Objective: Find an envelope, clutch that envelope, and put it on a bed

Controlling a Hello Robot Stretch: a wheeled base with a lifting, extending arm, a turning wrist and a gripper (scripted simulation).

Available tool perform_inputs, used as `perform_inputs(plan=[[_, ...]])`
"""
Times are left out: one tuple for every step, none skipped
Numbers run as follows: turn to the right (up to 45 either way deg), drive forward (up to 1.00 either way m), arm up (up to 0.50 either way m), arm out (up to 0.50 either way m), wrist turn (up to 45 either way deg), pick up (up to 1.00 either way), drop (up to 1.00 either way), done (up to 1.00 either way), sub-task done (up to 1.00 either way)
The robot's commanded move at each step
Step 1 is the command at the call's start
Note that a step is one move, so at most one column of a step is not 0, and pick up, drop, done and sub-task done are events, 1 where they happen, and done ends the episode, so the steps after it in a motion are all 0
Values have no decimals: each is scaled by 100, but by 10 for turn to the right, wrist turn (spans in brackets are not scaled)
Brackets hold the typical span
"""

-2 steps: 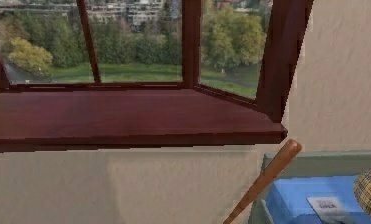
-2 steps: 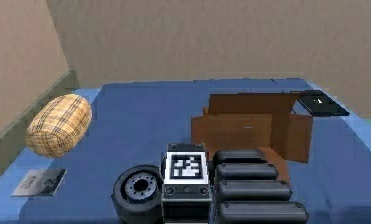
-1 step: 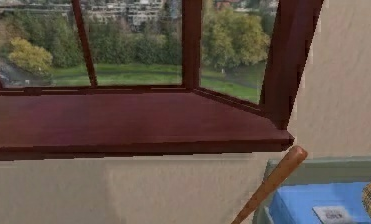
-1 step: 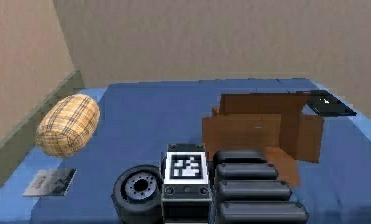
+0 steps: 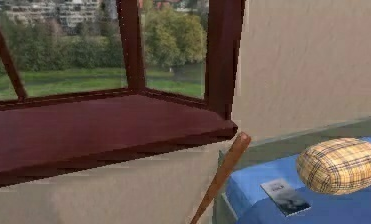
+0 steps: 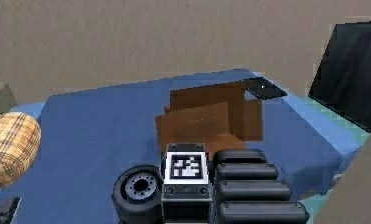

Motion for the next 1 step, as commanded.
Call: perform_inputs(plan=[[450, 0, 0, 0, 0, 0, 0, 0, 0]])
